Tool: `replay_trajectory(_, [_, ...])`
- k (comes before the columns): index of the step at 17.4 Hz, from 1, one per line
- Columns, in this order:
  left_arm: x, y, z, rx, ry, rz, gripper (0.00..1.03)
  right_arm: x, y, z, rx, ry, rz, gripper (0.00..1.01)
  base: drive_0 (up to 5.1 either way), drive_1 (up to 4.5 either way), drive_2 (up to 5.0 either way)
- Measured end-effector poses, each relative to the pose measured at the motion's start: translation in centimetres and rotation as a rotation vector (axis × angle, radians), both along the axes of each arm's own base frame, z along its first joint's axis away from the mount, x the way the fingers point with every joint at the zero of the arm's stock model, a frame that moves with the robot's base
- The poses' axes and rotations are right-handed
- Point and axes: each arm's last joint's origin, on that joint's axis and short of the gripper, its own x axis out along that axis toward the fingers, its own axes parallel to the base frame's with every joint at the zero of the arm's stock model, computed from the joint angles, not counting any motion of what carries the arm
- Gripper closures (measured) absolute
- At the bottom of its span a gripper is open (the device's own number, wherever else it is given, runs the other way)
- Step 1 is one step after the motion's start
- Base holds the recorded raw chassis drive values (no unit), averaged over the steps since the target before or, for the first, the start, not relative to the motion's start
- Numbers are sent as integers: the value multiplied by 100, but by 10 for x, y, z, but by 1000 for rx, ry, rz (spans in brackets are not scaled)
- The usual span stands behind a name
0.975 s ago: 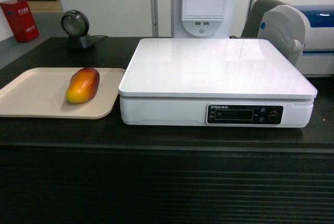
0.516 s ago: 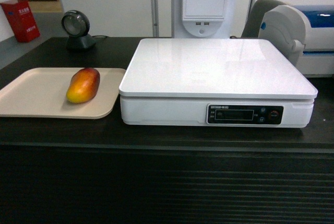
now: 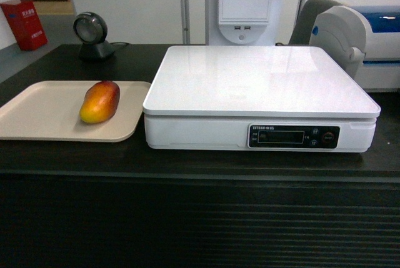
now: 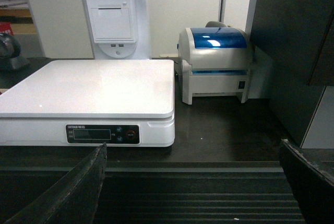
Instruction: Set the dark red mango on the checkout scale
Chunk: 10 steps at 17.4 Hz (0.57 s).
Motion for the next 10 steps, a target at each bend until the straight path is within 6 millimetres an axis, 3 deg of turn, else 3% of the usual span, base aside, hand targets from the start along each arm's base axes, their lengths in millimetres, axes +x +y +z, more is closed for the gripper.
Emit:
replay_trajectory(5, [31,9,9,15,-8,-81,5,0,0,0,0,0,0,3,0,0,0])
replay_trajectory(10, [95,31,14,-6,17,-171,5,0,0,0,0,0,0,3,0,0,0])
